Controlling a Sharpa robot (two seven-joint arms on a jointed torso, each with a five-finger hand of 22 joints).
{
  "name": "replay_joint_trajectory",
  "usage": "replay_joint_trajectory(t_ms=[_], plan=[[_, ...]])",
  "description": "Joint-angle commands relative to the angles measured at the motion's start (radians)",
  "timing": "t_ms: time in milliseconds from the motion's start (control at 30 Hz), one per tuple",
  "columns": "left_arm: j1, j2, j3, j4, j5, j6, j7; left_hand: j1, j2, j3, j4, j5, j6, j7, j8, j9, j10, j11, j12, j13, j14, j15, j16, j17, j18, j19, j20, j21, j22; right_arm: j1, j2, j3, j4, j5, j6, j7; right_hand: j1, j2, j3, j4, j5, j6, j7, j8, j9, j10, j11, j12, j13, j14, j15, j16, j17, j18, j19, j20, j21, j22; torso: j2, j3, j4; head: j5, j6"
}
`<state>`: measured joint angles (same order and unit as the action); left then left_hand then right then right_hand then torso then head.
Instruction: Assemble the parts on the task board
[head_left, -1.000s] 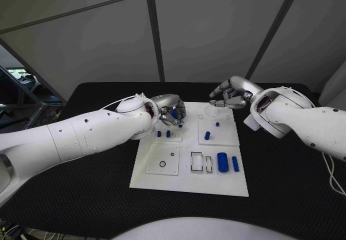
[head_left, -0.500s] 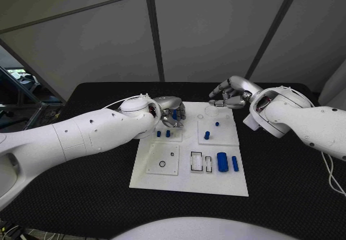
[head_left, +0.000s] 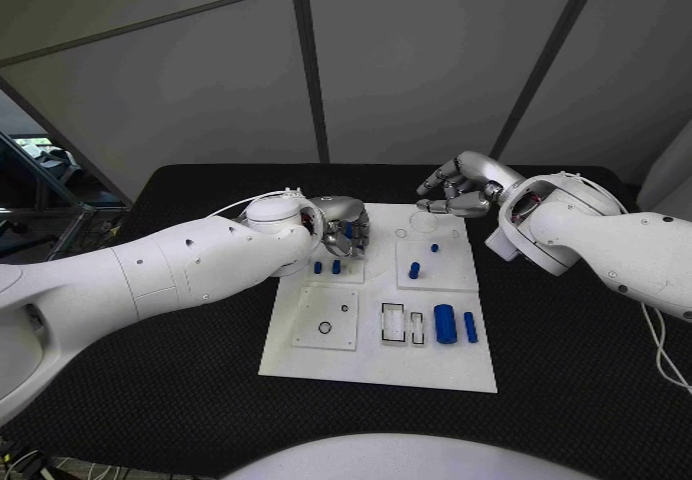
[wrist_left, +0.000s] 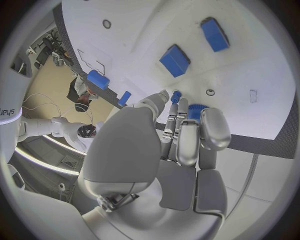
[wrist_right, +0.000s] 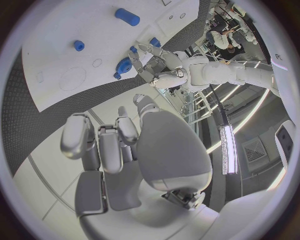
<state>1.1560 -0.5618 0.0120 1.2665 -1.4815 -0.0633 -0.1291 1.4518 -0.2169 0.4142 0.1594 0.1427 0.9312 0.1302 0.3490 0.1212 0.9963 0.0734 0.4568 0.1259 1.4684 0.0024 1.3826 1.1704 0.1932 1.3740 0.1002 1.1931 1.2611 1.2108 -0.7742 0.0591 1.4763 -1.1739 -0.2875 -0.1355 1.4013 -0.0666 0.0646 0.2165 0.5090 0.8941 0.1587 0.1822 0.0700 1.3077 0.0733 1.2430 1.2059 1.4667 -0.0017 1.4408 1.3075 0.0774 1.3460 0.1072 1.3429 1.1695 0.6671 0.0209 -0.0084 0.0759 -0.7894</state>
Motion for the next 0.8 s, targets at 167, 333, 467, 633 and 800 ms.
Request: replay_joint_trajectory(t_ms=[167, 333, 467, 633, 800], plan=[[0.0, 0.009, 0.0, -0.013, -0.012, 0.019, 0.004, 0.006, 0.018, 0.016, -0.01, 0.001, 0.022, 0.0, -0.018, -0.005, 0.025, -0.002, -0.022, -0.012, 0.02, -0.008, 0.006, -0.004, -0.099, 0.007, -0.004, 0.006, 0.004, 0.002, 0.002, 0.001, 0.0, -0.003, 0.004, 0.006, 0.008, 0.002, 0.004, 0.0, 0.005, -0.001, 0.002, 0.006, -0.001, 0.0, -0.002, 0.002, 0.001, 0.06, -0.004, -0.002, 0.074, 0.007, -0.002, -0.006, -0.003, 0.0, 0.0, 0.0003, -0.0002, 0.0, 0.001], [0.0, 0.011, 0.0, -0.019, -0.012, 0.024, 0.001, 0.009, 0.021, 0.026, -0.016, 0.001, 0.031, 0.001, -0.027, -0.008, 0.037, -0.002, -0.033, -0.019, 0.02, -0.009, 0.007, -0.006, -0.1, 0.008, -0.004, 0.007, 0.006, 0.002, 0.001, 0.001, 0.001, -0.003, 0.004, 0.006, 0.008, 0.002, 0.004, 0.0, 0.005, -0.001, 0.002, 0.006, -0.001, 0.0, -0.002, 0.002, 0.001, 0.06, -0.004, -0.002, 0.074, 0.007, -0.002, -0.006, -0.003, 0.0, 0.0, 0.0005, -0.0003, 0.0, 0.0], [0.0, 0.015, 0.0, -0.026, -0.012, 0.032, -0.001, 0.013, 0.025, 0.036, -0.02, 0.001, 0.038, 0.002, -0.033, -0.01, 0.047, -0.002, -0.041, -0.023, 0.019, -0.009, 0.007, -0.007, -0.1, 0.008, -0.005, 0.006, 0.007, 0.002, 0.002, 0.001, 0.001, -0.003, 0.004, 0.006, 0.008, 0.002, 0.004, 0.0, 0.005, -0.001, 0.002, 0.006, -0.001, 0.0, -0.002, 0.002, 0.001, 0.06, -0.004, -0.002, 0.074, 0.007, -0.002, -0.006, -0.003, 0.0, 0.0, 0.0001, 0.0, 0.0, -0.001], [0.0, 0.02, 0.0, -0.035, -0.012, 0.046, 0.0, 0.018, 0.033, 0.049, -0.028, 0.001, 0.051, 0.002, -0.039, -0.012, 0.063, -0.004, -0.049, -0.028, 0.019, -0.01, 0.008, -0.01, -0.1, 0.008, -0.006, 0.006, 0.009, 0.002, 0.002, 0.001, 0.001, -0.003, 0.004, 0.006, 0.007, 0.002, 0.004, 0.0, 0.005, -0.001, 0.002, 0.006, -0.001, 0.002, -0.002, 0.005, 0.004, 0.061, -0.004, -0.002, 0.075, 0.007, -0.001, -0.006, -0.003, 0.001, 0.0, 0.0003, -0.0005, -0.001, -0.001], [0.0, 0.024, -0.001, -0.039, -0.012, 0.043, 0.012, 0.026, 0.04, 0.064, -0.042, 0.001, 0.067, 0.0, -0.044, -0.013, 0.081, -0.008, -0.057, -0.031, 0.019, -0.013, 0.009, -0.011, -0.1, 0.009, -0.007, 0.008, 0.013, 0.002, 0.002, 0.001, 0.002, -0.003, 0.004, 0.006, 0.007, 0.002, 0.004, 0.0, 0.005, -0.001, 0.002, 0.006, -0.001, 0.002, -0.002, 0.005, 0.004, 0.061, -0.004, -0.002, 0.075, 0.007, -0.001, -0.006, -0.003, 0.001, 0.0, 0.0001, 0.0001, 0.0, -0.002]])
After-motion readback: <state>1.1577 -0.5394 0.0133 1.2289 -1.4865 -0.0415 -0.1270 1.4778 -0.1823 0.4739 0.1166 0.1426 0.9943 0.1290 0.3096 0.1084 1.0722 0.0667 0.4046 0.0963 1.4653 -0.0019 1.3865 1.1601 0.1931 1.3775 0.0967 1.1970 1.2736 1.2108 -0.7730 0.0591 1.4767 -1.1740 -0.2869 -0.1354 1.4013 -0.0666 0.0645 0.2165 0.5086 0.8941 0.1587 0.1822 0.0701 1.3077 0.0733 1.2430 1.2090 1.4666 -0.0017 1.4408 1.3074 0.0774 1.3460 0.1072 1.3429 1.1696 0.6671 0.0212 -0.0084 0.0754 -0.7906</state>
